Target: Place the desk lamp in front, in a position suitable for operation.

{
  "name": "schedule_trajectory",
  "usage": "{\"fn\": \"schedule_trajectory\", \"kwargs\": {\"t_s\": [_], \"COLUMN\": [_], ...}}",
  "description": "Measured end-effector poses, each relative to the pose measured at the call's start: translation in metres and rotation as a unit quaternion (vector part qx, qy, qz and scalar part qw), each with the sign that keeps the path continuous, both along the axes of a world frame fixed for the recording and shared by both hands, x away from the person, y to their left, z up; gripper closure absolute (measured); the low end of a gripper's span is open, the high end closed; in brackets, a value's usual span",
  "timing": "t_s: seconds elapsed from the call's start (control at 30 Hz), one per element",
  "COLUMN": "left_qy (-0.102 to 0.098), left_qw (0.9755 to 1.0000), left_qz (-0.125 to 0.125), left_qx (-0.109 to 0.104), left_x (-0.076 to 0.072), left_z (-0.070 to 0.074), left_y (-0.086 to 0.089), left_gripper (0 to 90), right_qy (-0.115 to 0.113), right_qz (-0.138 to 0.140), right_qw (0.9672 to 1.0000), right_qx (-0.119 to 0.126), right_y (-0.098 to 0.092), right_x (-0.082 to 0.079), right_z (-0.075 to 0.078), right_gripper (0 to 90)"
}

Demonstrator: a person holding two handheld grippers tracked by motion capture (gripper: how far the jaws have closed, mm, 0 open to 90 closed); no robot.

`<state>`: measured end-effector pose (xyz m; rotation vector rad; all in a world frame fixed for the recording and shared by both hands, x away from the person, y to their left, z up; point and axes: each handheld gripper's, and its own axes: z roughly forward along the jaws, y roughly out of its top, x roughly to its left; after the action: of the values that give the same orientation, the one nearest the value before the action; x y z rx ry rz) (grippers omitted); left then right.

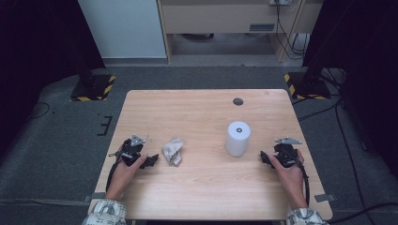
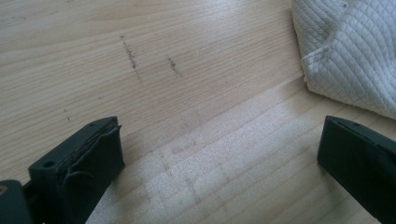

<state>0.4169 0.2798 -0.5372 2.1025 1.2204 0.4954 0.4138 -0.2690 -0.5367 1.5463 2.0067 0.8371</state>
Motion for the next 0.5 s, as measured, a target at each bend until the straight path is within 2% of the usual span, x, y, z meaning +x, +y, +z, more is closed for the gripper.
{"fn": "schedule_trajectory", "kwargs": {"t_s": [0.1,0.17,0.2,0.27,0.37,0.5], "left_qy": [-0.001,0.0,0.0,0.0,0.0,0.0], "left_qw": [1.0,1.0,1.0,1.0,1.0,1.0], "left_qz": [0.003,0.004,0.005,0.003,0.003,0.002], "left_qx": [0.0,0.0,-0.001,0.0,0.0,0.0], "left_x": [-0.001,-0.001,-0.002,-0.003,-0.006,-0.006], "left_z": [0.0,0.0,0.0,0.0,0.0,0.0], "left_y": [0.0,-0.001,-0.001,-0.002,-0.002,-0.002], "left_gripper": [0.0,0.0,0.0,0.0,0.0,0.0], "right_qy": [0.001,-0.003,-0.006,-0.006,-0.018,-0.038], "right_qz": [0.009,0.022,0.039,0.047,0.088,0.115], "right_qw": [0.9999,0.9996,0.9989,0.9983,0.9948,0.9904], "right_qx": [0.013,0.018,0.026,0.033,0.049,0.066], "right_y": [0.002,0.006,0.011,0.015,0.026,0.036], "right_x": [-0.003,-0.006,-0.01,-0.012,-0.019,-0.023], "right_z": [0.003,0.007,0.012,0.014,0.025,0.037], "right_gripper": [10.9,10.1,8.9,8.0,5.4,4.6]}}
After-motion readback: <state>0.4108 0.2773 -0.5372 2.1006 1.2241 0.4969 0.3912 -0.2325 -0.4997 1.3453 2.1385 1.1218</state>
